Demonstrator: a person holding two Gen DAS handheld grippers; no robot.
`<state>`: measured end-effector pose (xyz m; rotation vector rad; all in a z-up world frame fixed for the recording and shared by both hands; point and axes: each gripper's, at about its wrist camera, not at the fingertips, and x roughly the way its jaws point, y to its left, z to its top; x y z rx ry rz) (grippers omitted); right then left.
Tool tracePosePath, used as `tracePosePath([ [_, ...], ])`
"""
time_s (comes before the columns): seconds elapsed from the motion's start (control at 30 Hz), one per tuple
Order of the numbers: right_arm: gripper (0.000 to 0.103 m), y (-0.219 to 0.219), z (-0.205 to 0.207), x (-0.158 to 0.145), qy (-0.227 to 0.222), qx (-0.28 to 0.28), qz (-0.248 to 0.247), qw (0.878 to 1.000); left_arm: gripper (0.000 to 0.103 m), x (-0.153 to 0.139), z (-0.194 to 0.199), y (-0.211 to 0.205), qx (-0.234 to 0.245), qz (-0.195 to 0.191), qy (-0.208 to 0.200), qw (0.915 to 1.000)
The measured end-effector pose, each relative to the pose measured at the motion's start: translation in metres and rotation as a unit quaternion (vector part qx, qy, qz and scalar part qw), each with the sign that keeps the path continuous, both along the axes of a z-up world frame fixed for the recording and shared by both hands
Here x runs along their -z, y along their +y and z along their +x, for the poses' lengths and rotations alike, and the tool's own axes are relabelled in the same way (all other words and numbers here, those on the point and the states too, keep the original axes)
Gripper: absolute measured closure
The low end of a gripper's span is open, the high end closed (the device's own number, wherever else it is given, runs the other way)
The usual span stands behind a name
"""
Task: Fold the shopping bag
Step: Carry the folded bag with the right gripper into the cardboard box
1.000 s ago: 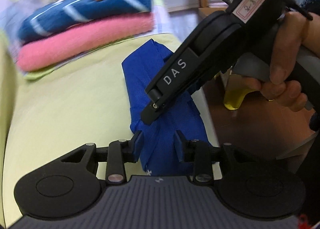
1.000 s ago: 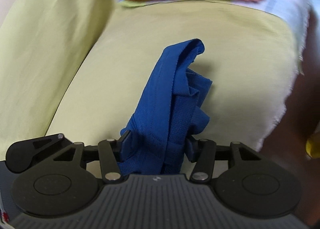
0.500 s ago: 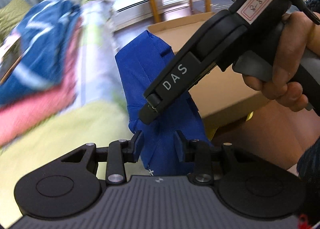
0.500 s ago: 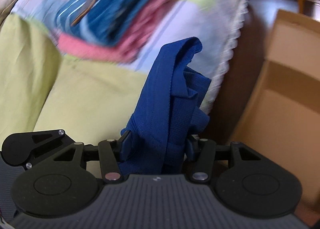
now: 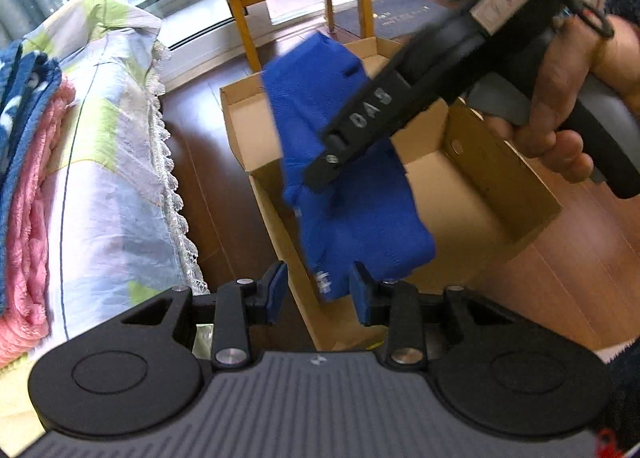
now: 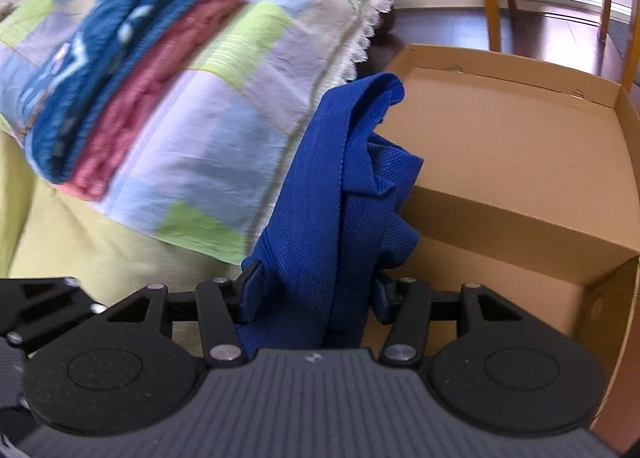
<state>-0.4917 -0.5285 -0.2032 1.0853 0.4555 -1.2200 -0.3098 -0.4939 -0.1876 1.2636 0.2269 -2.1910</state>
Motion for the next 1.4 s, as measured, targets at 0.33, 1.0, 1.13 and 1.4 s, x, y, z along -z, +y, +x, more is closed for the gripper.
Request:
tracePosePath([
  [0.33,0.053,-0.018,-0.002,0.075,0.013,-0.032,0.055,0.998,0.062,0.025,0.010,-0.006,-0.031,0.015,-0.005,0.9994],
  [1.0,0.051,-0.048,0.023,0.186,-0.024,-0.045,0.149,0.987,0.062,0.045,0.025,-0.002,-0.038,0.046,-0.018,0.9981],
  [1.13,0.048,-0.047,0.031,0.182,-0.001,-0.058,0.137,0.989,0.062,0.048,0.026,-0.002,-0.036,0.052,-0.018,0.9978],
  [1.4,0.030,-0.036,0.047,0.176,0.047,-0.050,0.120,0.990,0.062,0.054,0.026,0.003,-0.032,0.060,-0.022,0.9974],
])
